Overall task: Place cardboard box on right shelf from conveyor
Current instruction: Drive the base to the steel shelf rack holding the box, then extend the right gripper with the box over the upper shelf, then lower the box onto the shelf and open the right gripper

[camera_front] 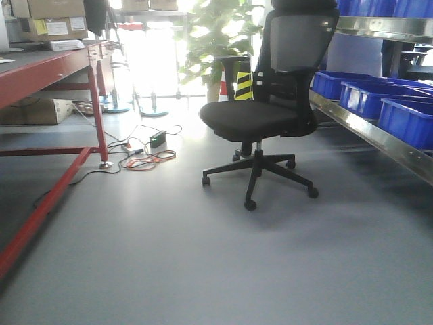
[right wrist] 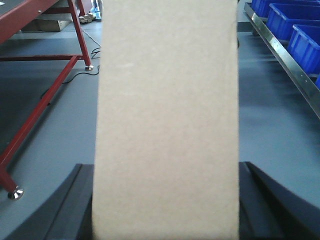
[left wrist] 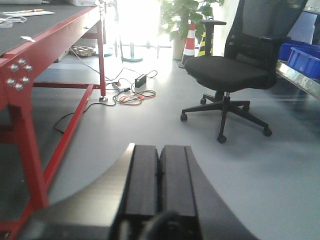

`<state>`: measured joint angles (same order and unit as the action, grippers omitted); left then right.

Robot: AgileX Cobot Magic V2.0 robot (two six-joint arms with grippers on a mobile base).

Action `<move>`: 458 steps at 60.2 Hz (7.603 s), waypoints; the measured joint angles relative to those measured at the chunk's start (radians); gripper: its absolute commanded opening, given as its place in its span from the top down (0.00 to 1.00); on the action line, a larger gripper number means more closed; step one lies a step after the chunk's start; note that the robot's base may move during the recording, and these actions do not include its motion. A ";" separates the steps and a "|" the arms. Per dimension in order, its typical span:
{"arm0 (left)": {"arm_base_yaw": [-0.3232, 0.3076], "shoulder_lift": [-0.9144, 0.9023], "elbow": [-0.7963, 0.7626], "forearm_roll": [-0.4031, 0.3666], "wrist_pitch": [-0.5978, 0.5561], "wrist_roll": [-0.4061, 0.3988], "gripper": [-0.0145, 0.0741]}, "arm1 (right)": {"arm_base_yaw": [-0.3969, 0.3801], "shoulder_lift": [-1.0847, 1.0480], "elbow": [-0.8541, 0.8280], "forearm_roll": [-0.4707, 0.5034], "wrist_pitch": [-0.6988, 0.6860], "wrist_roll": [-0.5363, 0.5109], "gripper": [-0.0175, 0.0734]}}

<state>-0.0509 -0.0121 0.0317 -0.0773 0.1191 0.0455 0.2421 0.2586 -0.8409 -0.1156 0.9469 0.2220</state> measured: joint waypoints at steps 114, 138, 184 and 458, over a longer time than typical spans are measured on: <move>0.000 0.000 0.000 0.000 0.000 0.000 0.97 | 0.000 0.000 0.000 0.002 0.000 0.000 0.57; 0.000 0.000 0.000 0.000 0.000 0.000 0.97 | 0.000 0.000 0.000 0.002 0.000 0.000 0.57; 0.000 0.000 0.000 0.000 0.000 0.000 0.97 | 0.000 0.000 0.000 0.002 0.000 0.000 0.57; 0.000 0.000 0.000 0.000 0.000 0.000 0.97 | 0.150 0.827 -0.272 0.265 -0.384 -0.561 0.42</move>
<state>-0.0509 -0.0121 0.0317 -0.0773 0.1191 0.0455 0.3920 1.0856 -1.1126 0.1496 0.5632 -0.3386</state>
